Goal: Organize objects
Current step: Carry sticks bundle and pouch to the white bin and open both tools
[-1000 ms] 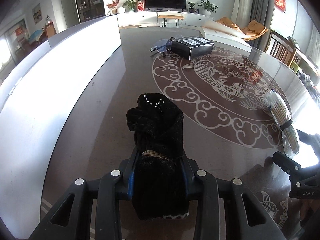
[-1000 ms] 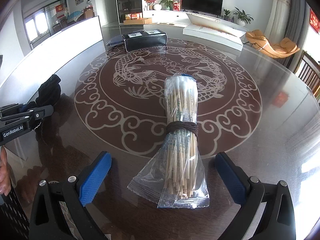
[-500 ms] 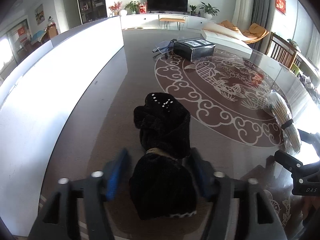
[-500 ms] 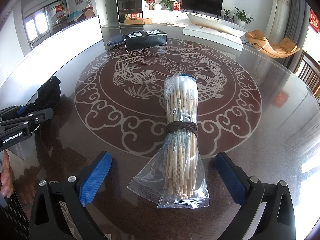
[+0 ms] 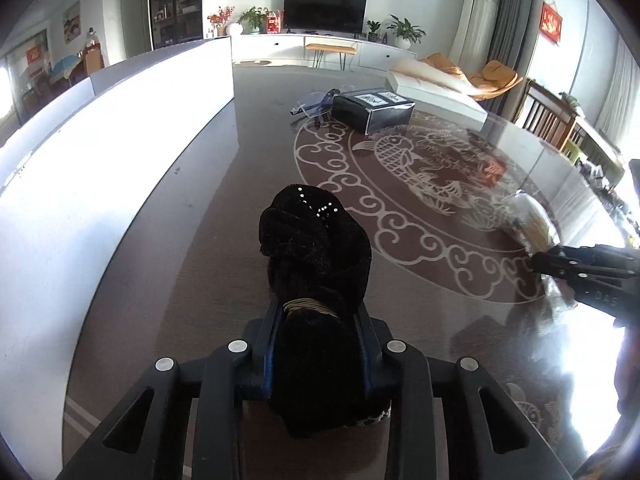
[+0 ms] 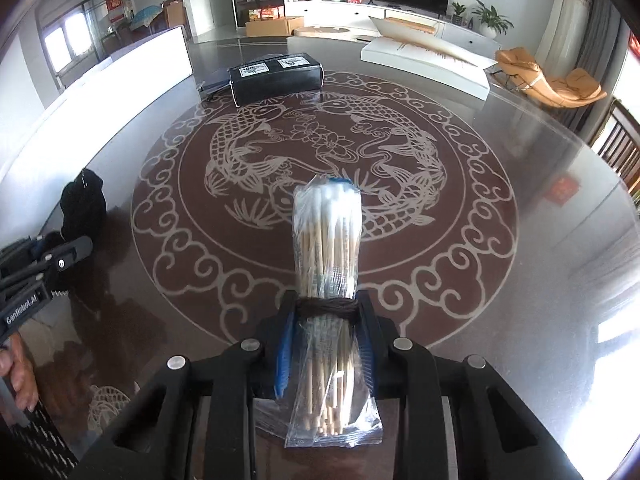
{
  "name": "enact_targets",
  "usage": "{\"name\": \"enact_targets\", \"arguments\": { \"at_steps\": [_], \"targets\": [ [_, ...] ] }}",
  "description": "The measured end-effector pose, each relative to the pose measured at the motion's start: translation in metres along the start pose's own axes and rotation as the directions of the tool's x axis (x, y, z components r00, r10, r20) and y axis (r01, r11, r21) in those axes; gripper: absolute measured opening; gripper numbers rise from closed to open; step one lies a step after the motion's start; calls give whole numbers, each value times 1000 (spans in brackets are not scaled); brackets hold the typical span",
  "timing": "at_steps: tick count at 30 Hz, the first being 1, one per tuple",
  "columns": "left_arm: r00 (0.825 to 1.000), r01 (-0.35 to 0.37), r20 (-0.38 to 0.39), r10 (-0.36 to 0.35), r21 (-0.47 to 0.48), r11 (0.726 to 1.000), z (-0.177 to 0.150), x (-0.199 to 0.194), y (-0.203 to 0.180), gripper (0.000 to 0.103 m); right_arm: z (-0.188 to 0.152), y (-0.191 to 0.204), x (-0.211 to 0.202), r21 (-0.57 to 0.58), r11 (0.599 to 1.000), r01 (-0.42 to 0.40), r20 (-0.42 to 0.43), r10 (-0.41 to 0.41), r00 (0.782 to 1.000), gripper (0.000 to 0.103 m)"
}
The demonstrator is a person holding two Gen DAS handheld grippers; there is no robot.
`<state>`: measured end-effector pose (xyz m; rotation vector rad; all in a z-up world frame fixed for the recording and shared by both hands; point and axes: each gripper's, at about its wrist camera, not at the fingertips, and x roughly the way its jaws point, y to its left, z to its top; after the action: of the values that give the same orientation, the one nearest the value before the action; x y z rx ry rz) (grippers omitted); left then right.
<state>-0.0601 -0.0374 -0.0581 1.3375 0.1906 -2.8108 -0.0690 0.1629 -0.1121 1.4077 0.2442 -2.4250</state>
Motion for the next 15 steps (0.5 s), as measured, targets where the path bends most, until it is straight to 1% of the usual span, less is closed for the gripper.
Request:
{"name": "enact_targets", "arguments": {
  "at_steps": [2, 5, 8, 9, 11, 13, 15],
  "targets": [
    [998, 30, 55, -29, -15, 999, 0, -16, 3, 30, 3, 2, -6, 18, 1000, -13, 15, 12, 1000, 28],
    [989, 93, 121, -85, -64, 994, -1, -49, 12, 30, 6, 13, -25, 33, 997, -70, 65, 68, 996, 28],
    [976, 137, 187, -112, -127, 982, 0, -88, 31, 30, 20, 39, -52, 19, 991, -135, 145, 131, 981, 28],
    [972, 138, 209, -107, -140, 981, 4, -101, 39, 30, 28, 51, -61, 8, 986, -166, 175, 162, 971, 28],
    [965, 114, 254, -68, -168, 979, 13, -125, 63, 30, 48, 81, -76, -22, 971, -240, 225, 239, 945, 28],
    [960, 72, 280, -8, -218, 973, 23, -144, 96, 30, 67, 120, -87, -71, 945, -320, 254, 327, 910, 28],
    [958, 25, 280, 59, -285, 958, 29, -156, 136, 30, 86, 168, -93, -133, 913, -385, 264, 407, 874, 28]
  ]
}}
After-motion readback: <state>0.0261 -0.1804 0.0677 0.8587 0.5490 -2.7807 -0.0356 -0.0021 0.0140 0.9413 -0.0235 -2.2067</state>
